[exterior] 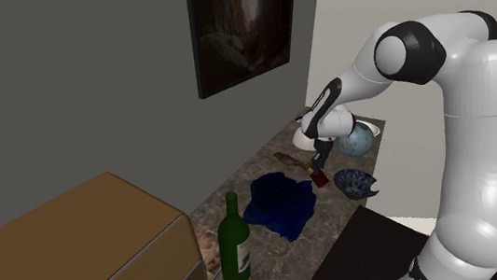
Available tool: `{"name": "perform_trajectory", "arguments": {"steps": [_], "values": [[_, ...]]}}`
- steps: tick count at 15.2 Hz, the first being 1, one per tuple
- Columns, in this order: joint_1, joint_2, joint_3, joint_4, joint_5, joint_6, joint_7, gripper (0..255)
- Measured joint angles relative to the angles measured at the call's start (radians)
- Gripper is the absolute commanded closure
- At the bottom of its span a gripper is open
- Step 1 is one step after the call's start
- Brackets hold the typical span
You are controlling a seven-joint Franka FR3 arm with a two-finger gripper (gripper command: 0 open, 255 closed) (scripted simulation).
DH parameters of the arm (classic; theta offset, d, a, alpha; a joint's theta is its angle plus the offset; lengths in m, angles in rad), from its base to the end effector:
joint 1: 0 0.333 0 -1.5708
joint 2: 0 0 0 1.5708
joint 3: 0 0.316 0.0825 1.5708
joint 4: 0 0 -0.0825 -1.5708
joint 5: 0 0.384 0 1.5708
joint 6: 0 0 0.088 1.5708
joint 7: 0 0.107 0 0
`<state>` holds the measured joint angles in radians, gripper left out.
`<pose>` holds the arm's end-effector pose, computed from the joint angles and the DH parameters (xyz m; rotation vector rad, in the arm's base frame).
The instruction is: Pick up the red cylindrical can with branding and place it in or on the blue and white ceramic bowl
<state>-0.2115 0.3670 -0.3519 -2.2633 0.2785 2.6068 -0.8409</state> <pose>0.4496 -0.2957 0.2072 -3.1337 -0.0938 -0.0327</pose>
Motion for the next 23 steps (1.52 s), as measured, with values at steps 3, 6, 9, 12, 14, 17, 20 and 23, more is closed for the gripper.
{"name": "perform_trajectory", "arguments": {"steps": [3, 6, 9, 12, 14, 17, 20, 23], "values": [[0.012, -0.039, -0.018, -0.005, -0.027, -0.031, 0.019, 255], [0.022, -0.074, -0.034, -0.005, -0.054, -0.064, 0.036, 255], [0.033, -0.11, -0.047, 0.0, -0.083, -0.102, 0.058, 255], [0.041, -0.141, -0.057, 0.002, -0.106, -0.132, 0.076, 255], [0.045, -0.167, -0.065, 0.002, -0.125, -0.154, 0.087, 255], [0.05, -0.196, -0.072, 0.013, -0.147, -0.191, 0.104, 255], [0.055, -0.228, -0.078, 0.022, -0.17, -0.228, 0.121, 255], [0.059, -0.259, -0.082, 0.034, -0.192, -0.269, 0.137, 255]]}}
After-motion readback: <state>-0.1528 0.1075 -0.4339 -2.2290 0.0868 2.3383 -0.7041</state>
